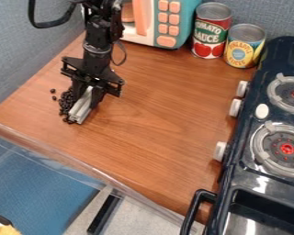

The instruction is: Sweep into pile

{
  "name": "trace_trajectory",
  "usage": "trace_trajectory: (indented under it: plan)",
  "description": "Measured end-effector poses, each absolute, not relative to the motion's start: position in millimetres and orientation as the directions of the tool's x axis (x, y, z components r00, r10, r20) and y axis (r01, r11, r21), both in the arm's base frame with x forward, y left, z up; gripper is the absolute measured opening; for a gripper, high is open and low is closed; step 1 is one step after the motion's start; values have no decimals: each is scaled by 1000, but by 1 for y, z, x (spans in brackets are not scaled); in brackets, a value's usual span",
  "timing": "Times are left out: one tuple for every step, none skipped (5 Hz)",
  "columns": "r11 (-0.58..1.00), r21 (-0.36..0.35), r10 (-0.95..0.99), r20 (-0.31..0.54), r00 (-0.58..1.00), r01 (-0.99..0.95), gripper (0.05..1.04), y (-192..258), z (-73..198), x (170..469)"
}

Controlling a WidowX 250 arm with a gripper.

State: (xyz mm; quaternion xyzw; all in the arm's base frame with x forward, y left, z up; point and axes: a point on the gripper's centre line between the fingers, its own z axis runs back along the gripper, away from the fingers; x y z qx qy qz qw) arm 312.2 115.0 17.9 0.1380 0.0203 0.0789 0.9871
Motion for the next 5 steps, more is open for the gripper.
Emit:
trace_trajectory:
  plan:
    - [949, 278, 158, -6, 987, -150, 379, 113, 18, 314]
    - [957, 257, 144, -12, 990, -136, 379, 103, 17, 313]
    - [969, 220, 110, 23, 994, -112, 379, 81, 26, 319]
    - [976, 183, 105, 69, 992, -115, 379, 64, 40, 325]
    - [983, 157, 88, 63, 994, -97, 379, 38, 41, 326]
